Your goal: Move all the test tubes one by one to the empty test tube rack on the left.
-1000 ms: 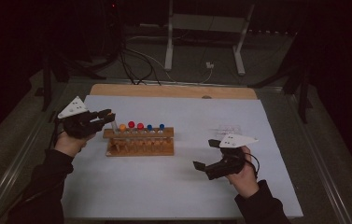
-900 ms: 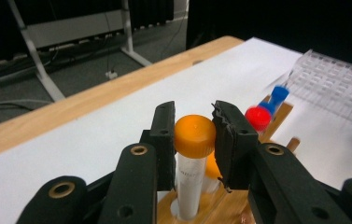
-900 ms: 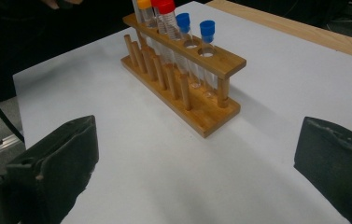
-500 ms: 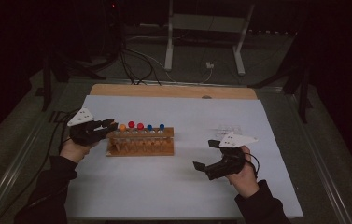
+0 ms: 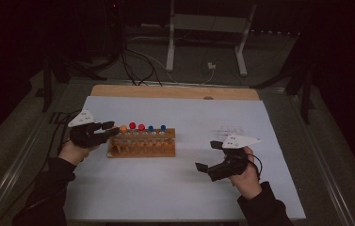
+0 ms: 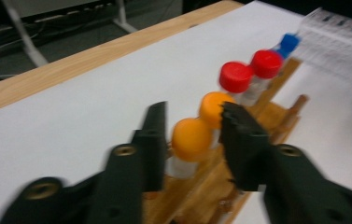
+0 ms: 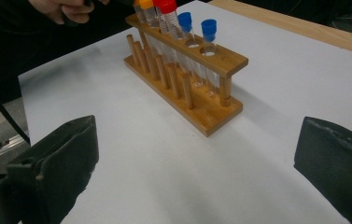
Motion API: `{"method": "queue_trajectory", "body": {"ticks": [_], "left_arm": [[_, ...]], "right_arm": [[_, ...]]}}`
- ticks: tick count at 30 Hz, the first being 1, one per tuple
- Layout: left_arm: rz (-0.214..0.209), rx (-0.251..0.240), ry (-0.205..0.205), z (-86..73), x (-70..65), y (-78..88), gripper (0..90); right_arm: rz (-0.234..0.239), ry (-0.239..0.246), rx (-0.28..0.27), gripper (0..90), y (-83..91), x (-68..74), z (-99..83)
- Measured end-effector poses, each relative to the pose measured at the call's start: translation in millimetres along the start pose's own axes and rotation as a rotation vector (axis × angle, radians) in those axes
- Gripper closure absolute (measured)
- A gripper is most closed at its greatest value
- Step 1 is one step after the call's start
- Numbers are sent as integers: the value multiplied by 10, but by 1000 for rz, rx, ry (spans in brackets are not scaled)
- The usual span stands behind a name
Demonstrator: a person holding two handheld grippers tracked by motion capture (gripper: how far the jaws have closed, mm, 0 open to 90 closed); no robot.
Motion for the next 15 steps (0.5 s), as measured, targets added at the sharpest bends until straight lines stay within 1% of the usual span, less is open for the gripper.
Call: {"method": "queue_trajectory", "body": {"ticks": [1, 2, 4, 5, 7, 9, 10, 11, 12, 13, 14, 15], "left_arm": [[-1, -5, -3, 9, -16, 28, 473], [-16, -14, 2, 17, -38, 52, 416], [-15, -21, 9, 28, -90, 113, 285], [-29, -27, 12, 31, -122, 133, 257], [-39, -26, 14, 25, -197, 168, 183], [-66, -29, 18, 13, -281, 201, 151], [-94, -26, 16, -3, -345, 220, 126], [-111, -26, 15, -14, -386, 230, 101], [-120, -17, 13, -33, -429, 234, 92], [-148, -12, 6, -57, -495, 235, 64], [-158, -7, 5, -75, -530, 234, 30], [-170, -4, 5, -95, -571, 233, 16]], "right_arm": [[2, -1, -1, 0, 0, 1, -1], [1, 0, 0, 0, 0, 0, -1], [0, 0, 0, 0, 1, -2, -1], [0, 0, -2, 0, 4, -3, 1], [-3, 1, -2, 0, 6, -4, 2], [-5, 1, -4, 0, 6, -8, 3], [-6, 1, -2, 0, 4, -9, 2], [-4, -1, -2, 0, 3, -7, 1], [-4, -1, -2, 0, 3, -5, 1], [-5, 0, 0, 0, 2, -5, -2], [-7, 2, 0, 0, 1, -5, -2], [-6, 2, 0, 0, 0, -5, -3]]}}
Point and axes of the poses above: each handheld gripper's, and its own axes: y roughly backward along the jaws, z roughly out of its top, x roughly to its left, the point moved 8 cm from there along -y, roughly forward along the jaws, and after that the axes turned 2 degrees about x, right-handed, at the moved point
